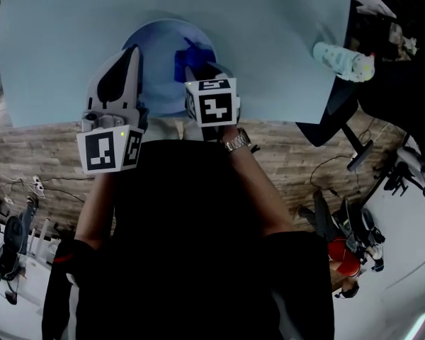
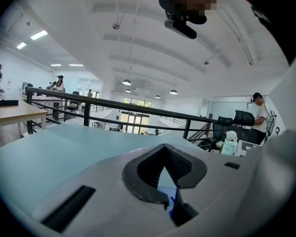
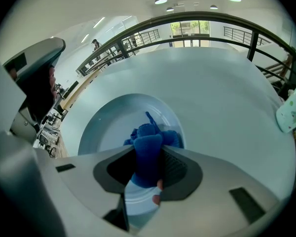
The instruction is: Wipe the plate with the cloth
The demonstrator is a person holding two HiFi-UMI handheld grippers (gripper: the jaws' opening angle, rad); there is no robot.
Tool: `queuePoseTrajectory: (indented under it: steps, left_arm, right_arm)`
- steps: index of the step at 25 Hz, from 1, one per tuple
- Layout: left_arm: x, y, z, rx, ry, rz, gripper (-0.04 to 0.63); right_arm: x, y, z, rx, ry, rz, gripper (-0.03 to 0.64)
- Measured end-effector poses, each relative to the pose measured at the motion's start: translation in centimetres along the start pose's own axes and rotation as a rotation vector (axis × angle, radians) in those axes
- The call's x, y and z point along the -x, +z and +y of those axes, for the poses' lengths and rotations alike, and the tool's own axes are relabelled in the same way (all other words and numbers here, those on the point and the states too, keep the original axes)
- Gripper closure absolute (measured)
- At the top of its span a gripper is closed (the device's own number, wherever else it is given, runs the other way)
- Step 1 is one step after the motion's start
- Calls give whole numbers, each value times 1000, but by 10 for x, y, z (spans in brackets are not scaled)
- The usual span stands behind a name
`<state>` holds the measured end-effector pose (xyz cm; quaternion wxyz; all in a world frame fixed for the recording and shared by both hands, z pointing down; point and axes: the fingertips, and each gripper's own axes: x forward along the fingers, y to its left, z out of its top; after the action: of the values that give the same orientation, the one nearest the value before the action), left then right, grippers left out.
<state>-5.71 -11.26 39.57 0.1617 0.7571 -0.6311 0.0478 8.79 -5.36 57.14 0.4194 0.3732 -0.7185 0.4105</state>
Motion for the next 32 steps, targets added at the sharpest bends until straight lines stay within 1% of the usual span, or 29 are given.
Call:
queuePoseTrajectory:
  steps: [15,20,32]
  left_arm:
    - [-2,-2,31,2,12,14,594]
    - [-2,-1,47,4,22,19,594]
    - [-5,-2,78,9,13,30,594]
  right_arm:
    - [-18,32,3,4,-30,-12,499]
    - [-24,42,12,6,-35,-16,499]
    - [-38,61,29,-31,-55,-37,499]
